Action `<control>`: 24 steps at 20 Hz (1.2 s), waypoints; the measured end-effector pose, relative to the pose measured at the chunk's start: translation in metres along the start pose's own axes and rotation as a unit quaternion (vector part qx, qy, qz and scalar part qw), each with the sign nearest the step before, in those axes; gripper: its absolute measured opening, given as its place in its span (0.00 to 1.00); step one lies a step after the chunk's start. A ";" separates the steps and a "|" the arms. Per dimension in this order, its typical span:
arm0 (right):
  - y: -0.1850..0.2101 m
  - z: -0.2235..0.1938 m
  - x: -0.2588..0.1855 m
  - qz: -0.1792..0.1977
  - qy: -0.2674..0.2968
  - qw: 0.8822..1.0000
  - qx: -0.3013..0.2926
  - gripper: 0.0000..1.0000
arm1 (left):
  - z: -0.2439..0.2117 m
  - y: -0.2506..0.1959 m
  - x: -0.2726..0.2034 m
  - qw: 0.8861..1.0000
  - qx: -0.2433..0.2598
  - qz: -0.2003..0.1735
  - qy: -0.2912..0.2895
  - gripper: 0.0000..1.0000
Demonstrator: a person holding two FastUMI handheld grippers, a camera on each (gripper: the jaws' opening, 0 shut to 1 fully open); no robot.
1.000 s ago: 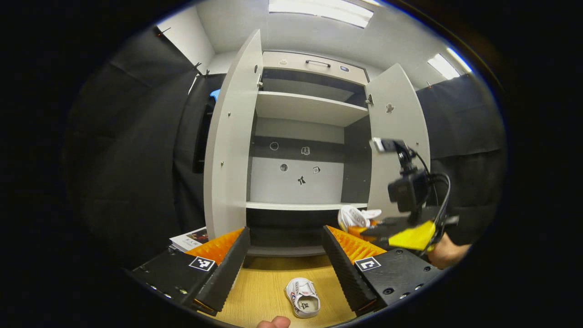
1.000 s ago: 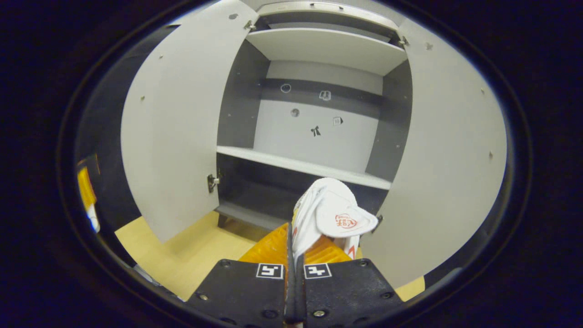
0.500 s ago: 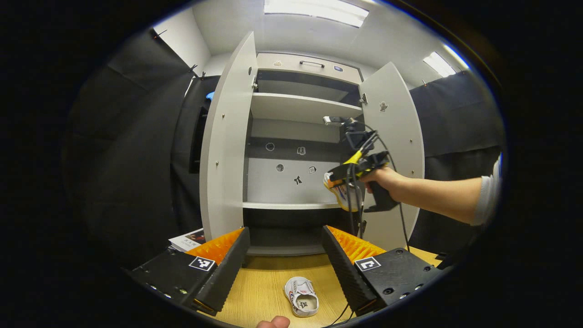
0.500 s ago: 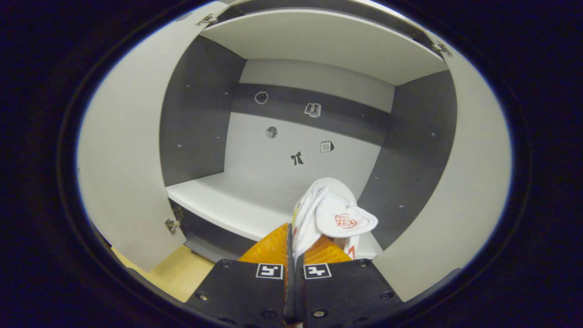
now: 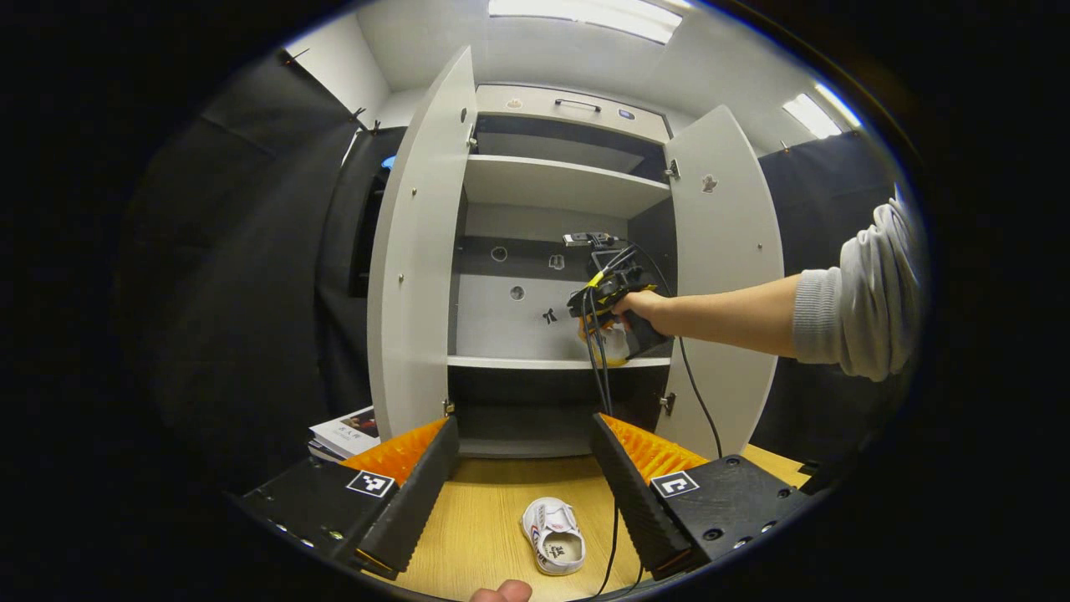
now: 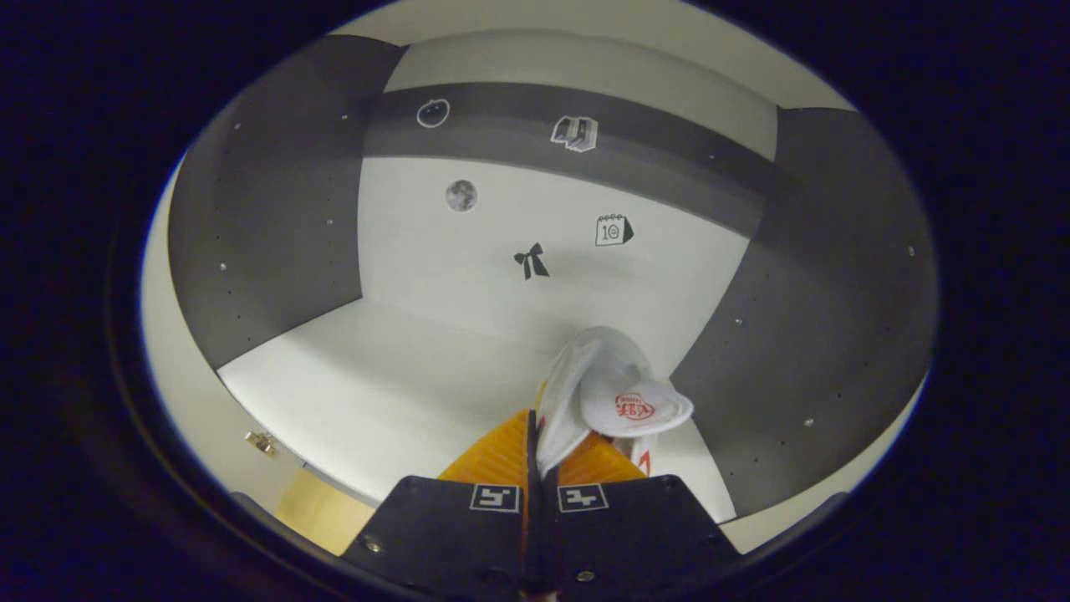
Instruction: Grab one shoe with the right hand and put it into the shoe cabinet, grab the other shoe with the left hand and put it into the shoe cabinet; then close the right door with the right hand and the left door with the left hand.
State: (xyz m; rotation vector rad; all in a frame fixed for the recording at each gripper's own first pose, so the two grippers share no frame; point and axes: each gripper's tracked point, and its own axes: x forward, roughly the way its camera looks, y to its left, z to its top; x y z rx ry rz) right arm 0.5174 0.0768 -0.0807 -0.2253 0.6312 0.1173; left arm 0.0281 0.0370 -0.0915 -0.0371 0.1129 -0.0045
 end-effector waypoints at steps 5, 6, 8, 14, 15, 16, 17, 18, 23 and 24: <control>-0.006 -0.004 0.019 -0.018 0.037 0.999 0.014 0.04 | -0.003 0.006 0.001 1.000 0.003 0.012 0.007 0.95; -0.006 -0.005 0.019 -0.018 0.036 0.999 0.019 0.06 | -0.002 0.007 0.001 1.000 0.004 0.013 0.005 0.95; -0.007 -0.002 0.016 -0.022 0.030 0.999 0.027 0.15 | -0.001 0.008 0.002 1.000 0.004 0.016 0.004 0.95; -0.005 0.005 -0.014 -0.024 -0.007 1.000 0.017 0.55 | 0.006 0.006 0.001 1.000 0.001 0.016 -0.007 0.95; -0.007 0.008 -0.022 -0.030 -0.016 0.999 0.014 0.50 | 0.008 0.006 0.000 1.000 0.001 0.015 -0.011 0.95; -0.008 0.009 -0.032 -0.032 -0.025 0.999 0.011 0.51 | 0.011 0.005 0.000 1.000 0.001 0.014 -0.015 0.95; -0.009 0.011 -0.043 -0.032 -0.037 0.999 0.009 0.59 | 0.012 0.004 -0.001 1.000 0.002 0.013 -0.017 0.95; -0.010 0.012 -0.054 -0.033 -0.048 0.998 0.011 0.60 | 0.014 0.003 -0.003 1.000 0.003 0.012 -0.020 0.95; -0.011 0.003 -0.142 -0.029 -0.145 0.989 0.032 0.75 | 0.024 -0.005 -0.012 0.999 0.003 0.002 -0.036 0.95; -0.011 -0.005 -0.163 -0.032 -0.171 0.984 0.031 0.72 | 0.024 -0.007 -0.017 0.999 0.005 0.000 -0.039 0.95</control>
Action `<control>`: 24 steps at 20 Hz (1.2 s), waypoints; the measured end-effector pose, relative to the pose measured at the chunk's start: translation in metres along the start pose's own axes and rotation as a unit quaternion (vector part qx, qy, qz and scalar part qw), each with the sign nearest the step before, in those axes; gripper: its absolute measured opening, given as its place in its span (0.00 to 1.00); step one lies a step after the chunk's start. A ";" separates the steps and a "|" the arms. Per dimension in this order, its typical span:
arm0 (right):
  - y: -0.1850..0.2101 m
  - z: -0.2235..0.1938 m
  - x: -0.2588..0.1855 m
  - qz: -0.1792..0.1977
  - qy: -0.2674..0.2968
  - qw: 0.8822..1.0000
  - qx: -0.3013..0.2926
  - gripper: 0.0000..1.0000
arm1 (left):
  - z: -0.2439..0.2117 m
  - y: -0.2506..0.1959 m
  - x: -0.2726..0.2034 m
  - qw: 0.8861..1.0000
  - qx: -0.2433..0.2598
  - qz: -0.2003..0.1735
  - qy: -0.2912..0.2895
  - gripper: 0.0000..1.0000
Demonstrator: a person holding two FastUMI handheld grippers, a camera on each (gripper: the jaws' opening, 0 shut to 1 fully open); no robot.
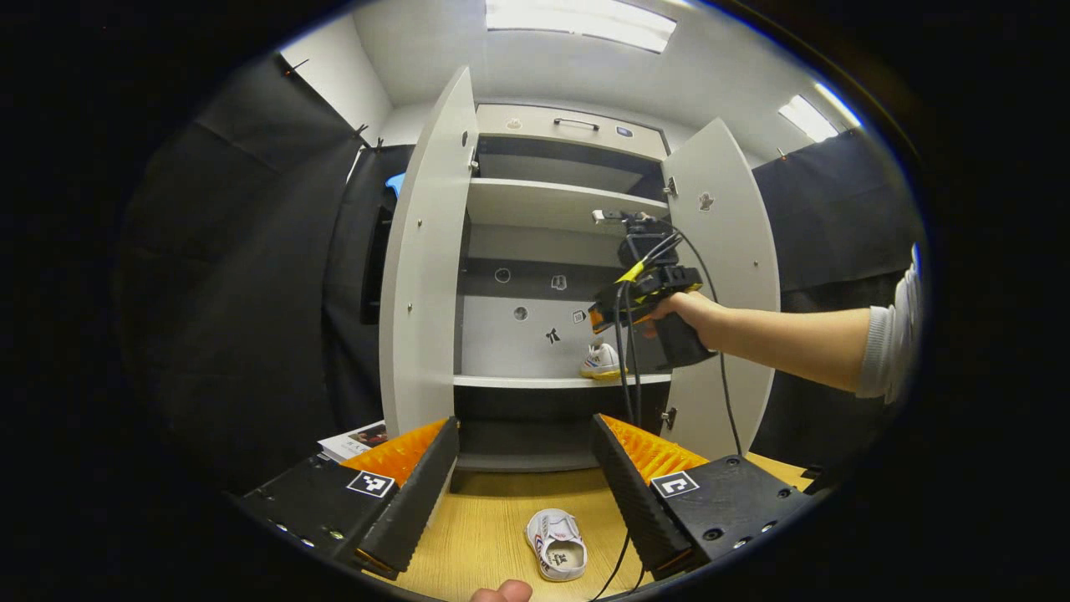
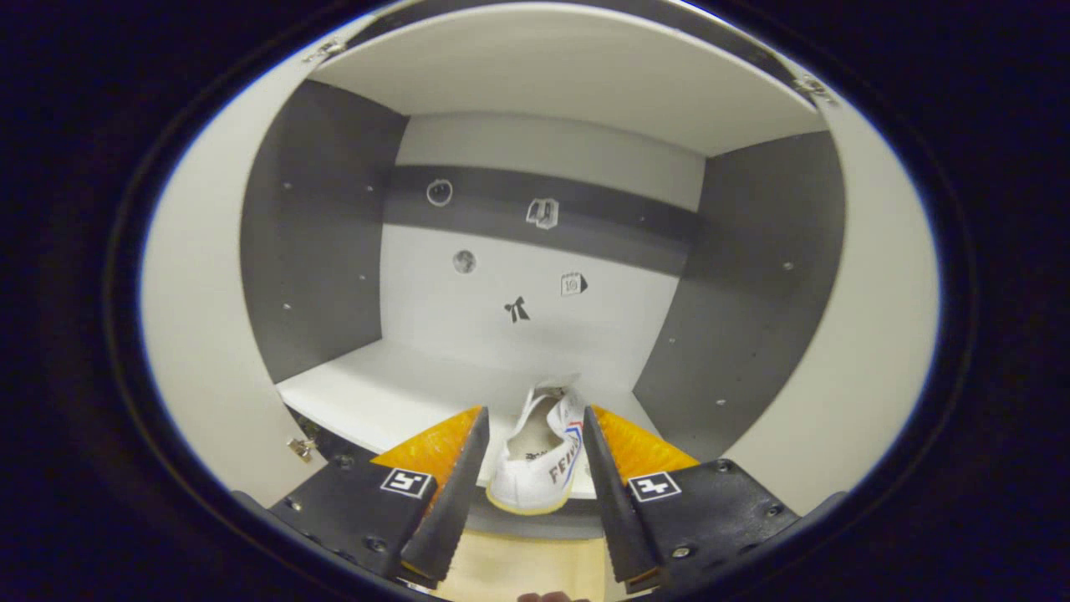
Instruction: Grab one shoe with the right hand and put it into the shoe cabinet, grab the other shoe with the left hand and put it into the shoe cabinet; then close the right door with the right hand and the left door with the left hand.
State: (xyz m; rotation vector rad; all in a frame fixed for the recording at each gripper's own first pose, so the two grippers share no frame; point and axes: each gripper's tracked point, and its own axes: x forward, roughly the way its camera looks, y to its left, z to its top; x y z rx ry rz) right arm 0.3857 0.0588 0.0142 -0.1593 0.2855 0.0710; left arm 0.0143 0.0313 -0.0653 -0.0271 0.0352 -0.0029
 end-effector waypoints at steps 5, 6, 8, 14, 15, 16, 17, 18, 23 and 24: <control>0.000 -0.029 -0.120 0.008 -0.100 0.995 0.022 0.87 | -0.007 -0.006 -0.015 1.000 0.004 -0.002 0.004 0.95; -0.002 -0.041 -0.142 0.008 -0.111 0.993 0.028 0.90 | -0.008 -0.006 -0.019 1.000 0.006 0.000 0.005 0.95; -0.006 -0.069 -0.181 0.008 -0.121 0.992 0.025 0.88 | -0.007 -0.005 -0.023 1.000 0.012 0.005 0.003 0.95; -0.023 -0.134 -0.293 -0.001 -0.145 0.989 0.034 0.91 | -0.013 -0.013 -0.033 1.000 0.020 0.014 0.006 0.95; -0.025 -0.144 -0.306 -0.002 -0.142 0.989 0.042 0.92 | -0.019 -0.016 -0.033 1.000 0.021 0.014 0.010 0.95; -0.028 -0.153 -0.313 -0.006 -0.140 0.989 0.049 0.92 | -0.027 -0.019 -0.032 1.000 0.019 0.015 0.015 0.95; -0.032 -0.161 -0.321 -0.011 -0.142 0.988 0.055 0.93 | -0.035 -0.023 -0.031 1.000 0.014 0.011 0.020 0.95; -0.036 -0.166 -0.328 -0.016 -0.147 0.987 0.055 0.93 | -0.041 -0.029 -0.029 1.000 0.008 0.006 0.019 0.95; -0.040 -0.192 -0.346 -0.025 -0.149 0.988 0.017 0.94 | -0.111 -0.071 -0.019 0.996 -0.012 -0.039 0.073 0.95; -0.038 -0.194 -0.346 -0.021 -0.149 0.988 0.018 0.94 | -0.128 -0.080 -0.018 0.994 -0.019 -0.050 0.093 0.95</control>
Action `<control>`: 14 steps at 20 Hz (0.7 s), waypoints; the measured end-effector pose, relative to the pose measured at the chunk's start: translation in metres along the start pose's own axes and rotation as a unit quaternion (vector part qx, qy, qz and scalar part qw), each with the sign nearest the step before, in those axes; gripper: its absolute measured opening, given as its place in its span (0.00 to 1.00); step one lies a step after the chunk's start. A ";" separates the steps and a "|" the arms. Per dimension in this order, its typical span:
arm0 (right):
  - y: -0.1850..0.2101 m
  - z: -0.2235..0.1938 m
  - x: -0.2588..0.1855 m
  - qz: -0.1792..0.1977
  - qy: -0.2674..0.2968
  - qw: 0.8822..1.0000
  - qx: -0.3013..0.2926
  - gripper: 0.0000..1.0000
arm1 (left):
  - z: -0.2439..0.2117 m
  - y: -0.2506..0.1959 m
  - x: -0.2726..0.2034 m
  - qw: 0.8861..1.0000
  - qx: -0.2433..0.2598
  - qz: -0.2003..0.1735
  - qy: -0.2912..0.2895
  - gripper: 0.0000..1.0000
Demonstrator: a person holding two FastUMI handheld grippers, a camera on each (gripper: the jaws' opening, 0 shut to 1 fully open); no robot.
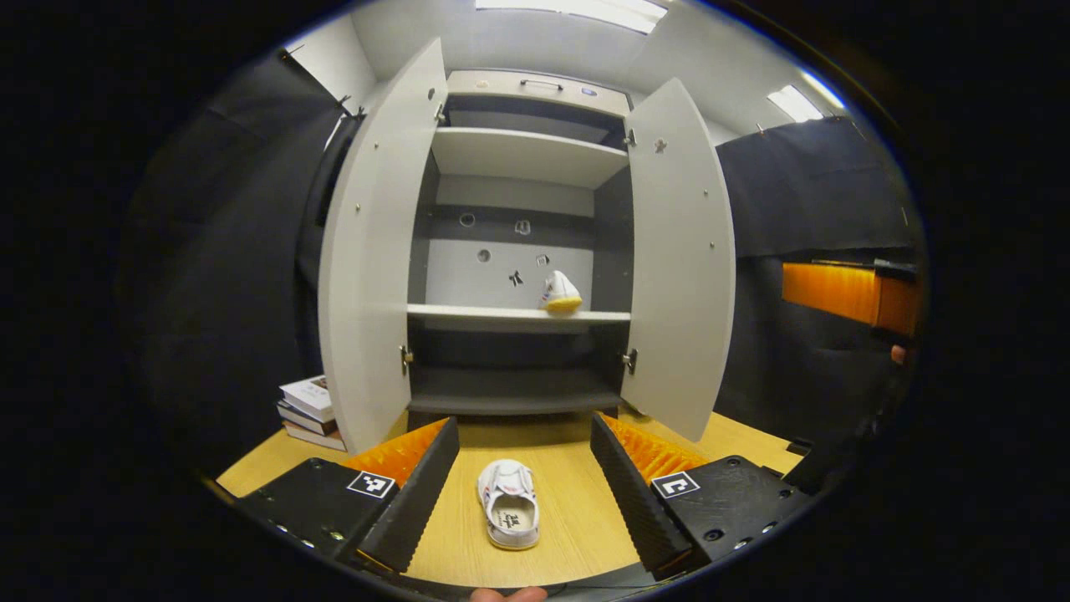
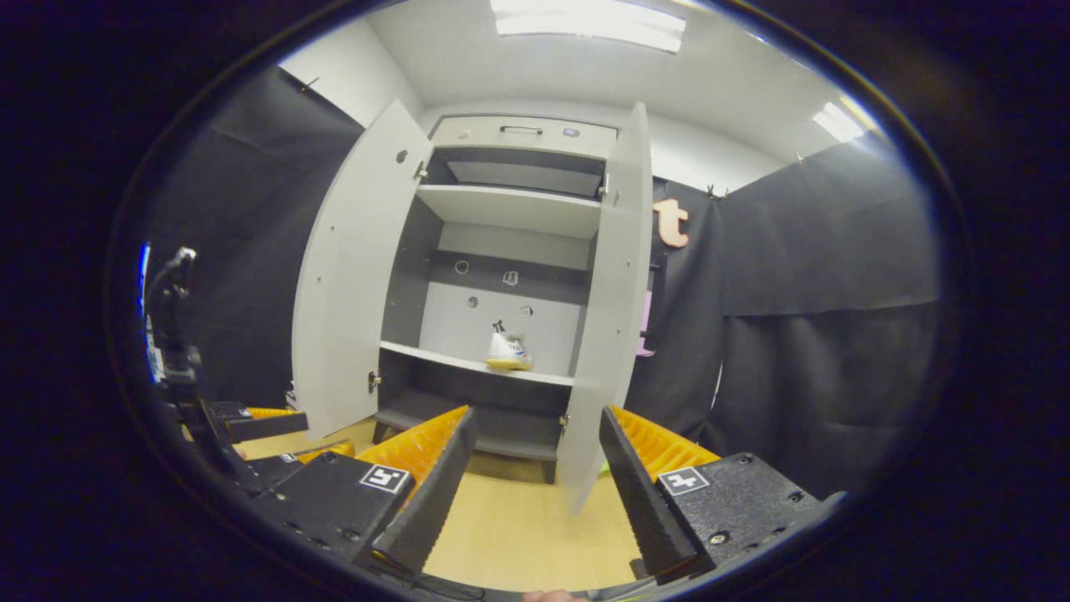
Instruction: Grab one shoe with the right hand and put it into the shoe cabinet, grab the other shoe with the left hand and put it into the shoe cabinet; then close the right door with the right hand and the left door with the left hand.
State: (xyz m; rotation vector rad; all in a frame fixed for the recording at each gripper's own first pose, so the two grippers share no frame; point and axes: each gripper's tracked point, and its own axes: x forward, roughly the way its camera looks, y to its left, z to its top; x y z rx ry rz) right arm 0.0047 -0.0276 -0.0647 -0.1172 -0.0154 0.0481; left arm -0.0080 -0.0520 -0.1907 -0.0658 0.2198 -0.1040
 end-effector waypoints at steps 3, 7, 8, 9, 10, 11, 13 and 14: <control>-0.003 -0.004 -0.002 0.004 0.001 1.000 0.009 0.95 | -0.044 -0.013 0.016 0.998 -0.023 -0.015 0.056 0.96; -0.011 -0.012 0.001 0.001 0.007 1.000 0.009 0.95 | -0.078 -0.007 0.034 0.994 -0.036 -0.006 0.103 0.96; -0.014 -0.015 0.001 -0.002 0.009 1.000 0.007 0.94 | -0.086 -0.003 0.038 0.993 -0.033 0.000 0.113 0.96; -0.016 -0.018 0.002 -0.003 0.012 1.000 0.007 0.94 | -0.096 0.000 0.044 0.992 -0.030 0.006 0.121 0.96; -0.016 -0.021 0.004 -0.002 0.016 1.000 0.009 0.94 | -0.102 0.006 0.051 0.991 -0.027 0.012 0.128 0.96; -0.017 -0.024 0.005 -0.003 0.018 1.000 0.011 0.94 | -0.108 0.015 0.056 0.991 -0.024 0.020 0.133 0.96; -0.021 -0.027 0.012 -0.007 0.022 1.000 0.012 0.97 | -0.117 0.032 0.066 0.989 -0.024 0.033 0.144 0.96; -0.023 -0.031 0.015 -0.010 0.024 1.000 0.012 0.94 | -0.124 0.037 0.069 0.987 -0.026 0.039 0.152 0.96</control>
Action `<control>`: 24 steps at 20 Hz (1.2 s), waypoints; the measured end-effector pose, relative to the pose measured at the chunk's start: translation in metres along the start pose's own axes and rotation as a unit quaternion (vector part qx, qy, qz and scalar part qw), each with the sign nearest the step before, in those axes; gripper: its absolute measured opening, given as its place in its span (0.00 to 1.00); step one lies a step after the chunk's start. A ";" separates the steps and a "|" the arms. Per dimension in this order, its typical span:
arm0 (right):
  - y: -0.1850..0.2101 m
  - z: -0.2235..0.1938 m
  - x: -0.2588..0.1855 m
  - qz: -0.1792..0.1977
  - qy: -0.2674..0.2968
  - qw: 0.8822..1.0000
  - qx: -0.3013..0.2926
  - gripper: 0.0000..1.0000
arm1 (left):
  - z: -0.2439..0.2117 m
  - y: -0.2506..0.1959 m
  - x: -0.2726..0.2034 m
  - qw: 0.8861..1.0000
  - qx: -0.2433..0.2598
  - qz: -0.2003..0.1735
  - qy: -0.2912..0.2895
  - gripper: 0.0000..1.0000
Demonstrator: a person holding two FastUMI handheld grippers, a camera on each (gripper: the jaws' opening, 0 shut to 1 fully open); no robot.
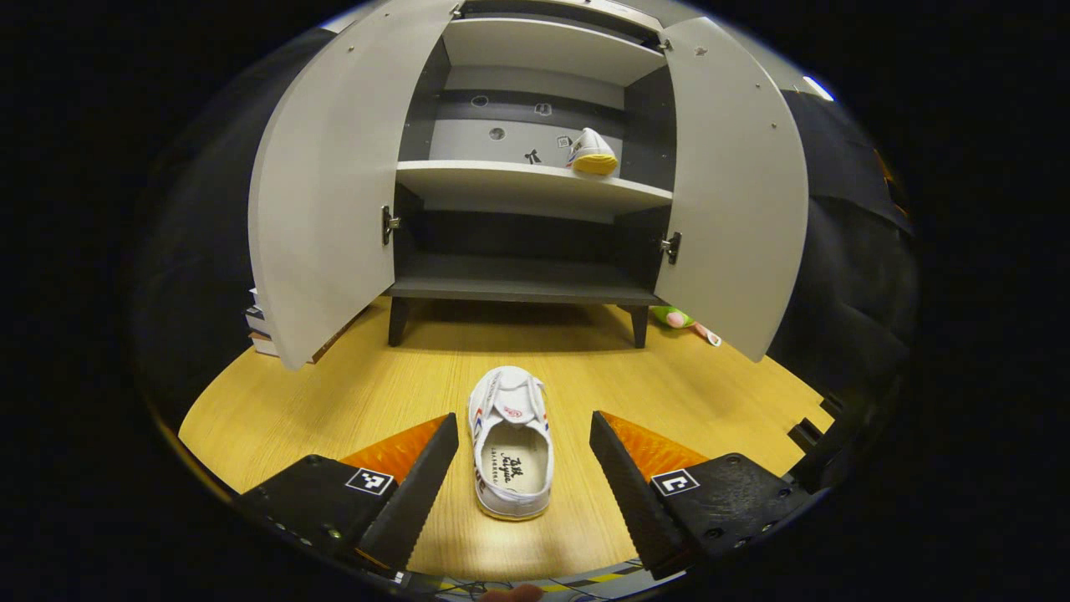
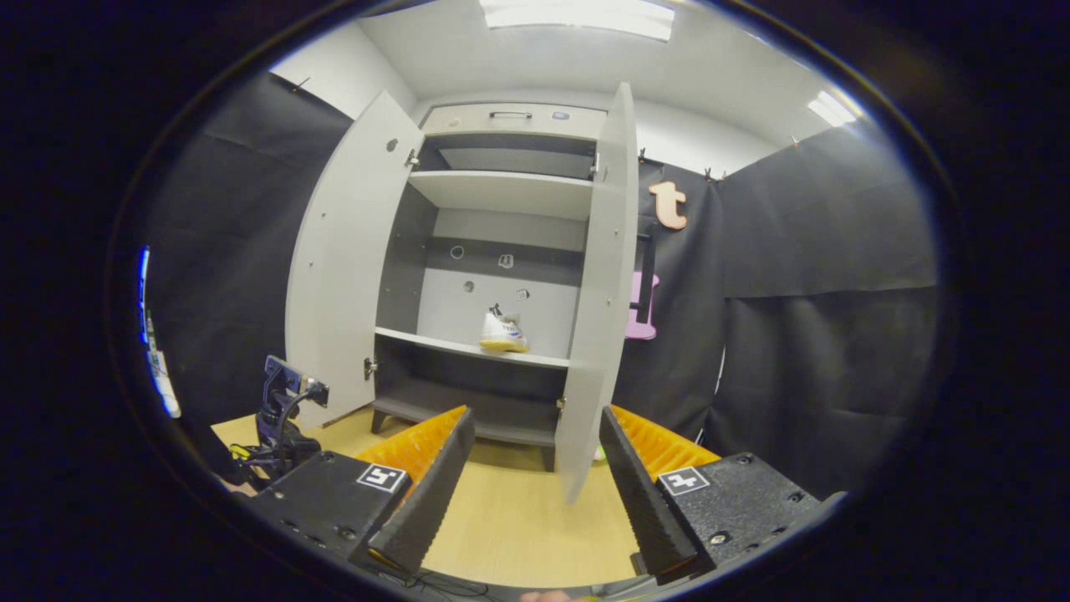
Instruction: Grab one shoe with the right hand and put it into the shoe cabinet, grab the other shoe with the left hand and put it into the shoe cabinet; then close the right door with the right hand and the left door with the left hand.
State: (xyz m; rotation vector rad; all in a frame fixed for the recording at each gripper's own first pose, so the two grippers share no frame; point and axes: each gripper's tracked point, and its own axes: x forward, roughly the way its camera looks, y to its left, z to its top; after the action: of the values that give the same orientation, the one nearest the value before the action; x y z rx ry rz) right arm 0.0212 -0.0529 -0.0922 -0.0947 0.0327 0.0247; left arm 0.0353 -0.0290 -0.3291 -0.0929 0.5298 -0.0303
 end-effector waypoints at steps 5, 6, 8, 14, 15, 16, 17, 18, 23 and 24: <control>0.000 -0.013 0.020 -0.004 0.017 1.000 0.001 0.95 | -0.029 0.028 0.024 0.998 -0.009 0.018 0.052 0.96; 0.002 -0.015 0.023 -0.003 0.020 1.000 0.004 0.94 | -0.035 0.033 0.030 0.998 -0.010 0.022 0.063 0.96; 0.000 -0.017 0.023 0.001 0.028 1.000 0.010 0.94 | -0.045 0.043 0.042 0.996 -0.010 0.029 0.083 0.96; 0.006 -0.030 0.040 -0.001 0.048 0.999 0.016 0.95 | -0.059 0.056 0.076 0.992 -0.014 0.033 0.119 0.96; 0.006 -0.031 0.042 -0.002 0.050 0.999 0.016 0.95 | -0.057 0.056 0.081 0.992 -0.013 0.034 0.117 0.96; 0.007 -0.033 0.044 -0.002 0.053 0.998 0.016 0.95 | -0.054 0.056 0.086 0.993 -0.011 0.034 0.115 0.96; 0.007 -0.035 0.046 -0.003 0.056 0.998 0.016 0.95 | -0.052 0.056 0.091 0.993 -0.008 0.034 0.114 0.96; 0.007 -0.037 0.047 -0.003 0.058 0.998 0.017 0.95 | -0.052 0.056 0.095 0.993 -0.004 0.032 0.114 0.96; 0.006 -0.042 0.053 -0.008 0.063 0.998 0.016 0.95 | -0.053 0.054 0.113 0.993 -0.007 0.025 0.117 0.93; 0.006 -0.044 0.054 -0.008 0.065 0.998 0.017 0.95 | -0.054 0.053 0.114 0.993 -0.011 0.023 0.119 0.86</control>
State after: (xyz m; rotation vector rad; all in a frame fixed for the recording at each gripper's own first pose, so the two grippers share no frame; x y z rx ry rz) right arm 0.0735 -0.0495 -0.1382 -0.0625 0.1613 0.0012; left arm 0.1066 0.0128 -0.4382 -0.0988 0.7703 0.0101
